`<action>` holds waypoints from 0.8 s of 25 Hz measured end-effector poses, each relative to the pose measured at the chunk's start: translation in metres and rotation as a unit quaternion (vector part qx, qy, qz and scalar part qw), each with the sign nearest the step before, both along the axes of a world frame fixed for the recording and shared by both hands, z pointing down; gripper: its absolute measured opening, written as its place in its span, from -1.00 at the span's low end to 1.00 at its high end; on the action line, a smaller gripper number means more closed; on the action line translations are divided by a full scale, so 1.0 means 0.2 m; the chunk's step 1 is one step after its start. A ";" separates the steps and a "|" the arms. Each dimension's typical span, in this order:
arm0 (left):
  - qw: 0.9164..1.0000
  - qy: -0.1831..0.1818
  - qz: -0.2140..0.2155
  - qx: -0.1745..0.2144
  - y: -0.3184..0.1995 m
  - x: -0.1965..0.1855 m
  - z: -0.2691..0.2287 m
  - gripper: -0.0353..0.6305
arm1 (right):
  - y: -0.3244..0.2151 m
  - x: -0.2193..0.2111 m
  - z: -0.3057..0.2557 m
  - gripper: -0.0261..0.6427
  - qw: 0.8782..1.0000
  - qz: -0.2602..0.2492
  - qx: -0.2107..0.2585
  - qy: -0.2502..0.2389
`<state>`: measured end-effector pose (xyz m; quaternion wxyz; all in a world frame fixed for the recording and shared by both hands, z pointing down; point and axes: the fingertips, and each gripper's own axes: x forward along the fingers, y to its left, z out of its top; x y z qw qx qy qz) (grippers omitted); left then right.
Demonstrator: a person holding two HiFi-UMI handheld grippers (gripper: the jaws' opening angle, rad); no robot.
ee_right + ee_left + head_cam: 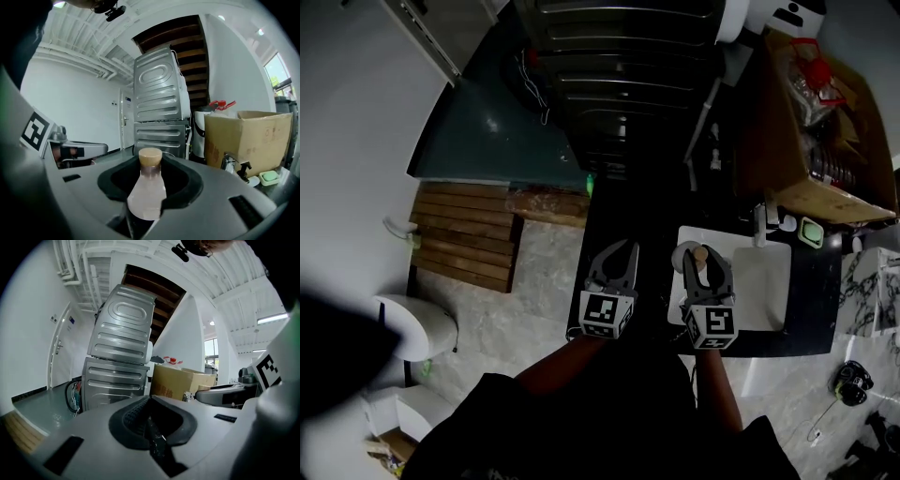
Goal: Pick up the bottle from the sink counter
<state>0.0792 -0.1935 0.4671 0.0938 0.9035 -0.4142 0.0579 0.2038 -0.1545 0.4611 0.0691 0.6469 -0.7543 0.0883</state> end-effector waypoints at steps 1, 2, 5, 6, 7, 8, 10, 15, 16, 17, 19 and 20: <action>1.000 0.002 0.002 0.001 -0.01 0.01 -0.01 -0.84 | 0.01 0.03 0.00 -0.43 1.000 0.005 0.001 0.004; 1.000 0.003 0.003 0.003 -0.02 0.02 -0.02 -0.84 | 0.02 0.06 0.00 -0.43 1.000 0.011 0.002 0.007; 1.000 0.002 0.003 0.009 -0.05 0.02 -0.04 -0.84 | 0.03 0.13 0.00 -0.43 1.000 0.026 0.003 0.010; 1.000 0.002 0.001 0.010 -0.05 0.02 -0.04 -0.84 | 0.03 0.14 0.00 -0.43 0.999 0.030 0.003 0.010; 1.000 0.002 -0.001 0.011 -0.06 0.01 -0.05 -0.84 | 0.03 0.16 0.00 -0.43 0.999 0.033 0.002 0.012; 1.000 0.002 -0.003 0.011 -0.07 0.01 -0.05 -0.84 | 0.03 0.17 0.01 -0.43 0.999 0.034 0.002 0.014; 1.000 0.002 -0.005 0.010 -0.09 0.00 -0.05 -0.84 | 0.03 0.18 0.01 -0.43 0.999 0.037 0.002 0.017; 1.000 -0.001 -0.006 0.008 -0.10 0.01 -0.03 -0.84 | 0.02 0.18 0.04 -0.43 0.999 0.034 -0.005 0.026; 1.000 -0.001 -0.006 0.007 -0.10 0.01 -0.02 -0.84 | 0.01 0.17 0.03 -0.43 0.999 0.032 -0.001 0.029; 1.000 -0.001 -0.005 0.007 -0.11 0.01 -0.02 -0.84 | 0.00 0.16 0.01 -0.43 0.999 0.030 0.006 0.031; 1.000 0.000 -0.003 0.006 -0.11 0.02 -0.01 -0.84 | -0.02 0.14 -0.01 -0.43 0.999 0.026 0.013 0.034; 1.000 0.000 -0.001 0.005 -0.11 0.03 -0.01 -0.84 | -0.02 0.14 -0.02 -0.43 0.999 0.024 0.013 0.035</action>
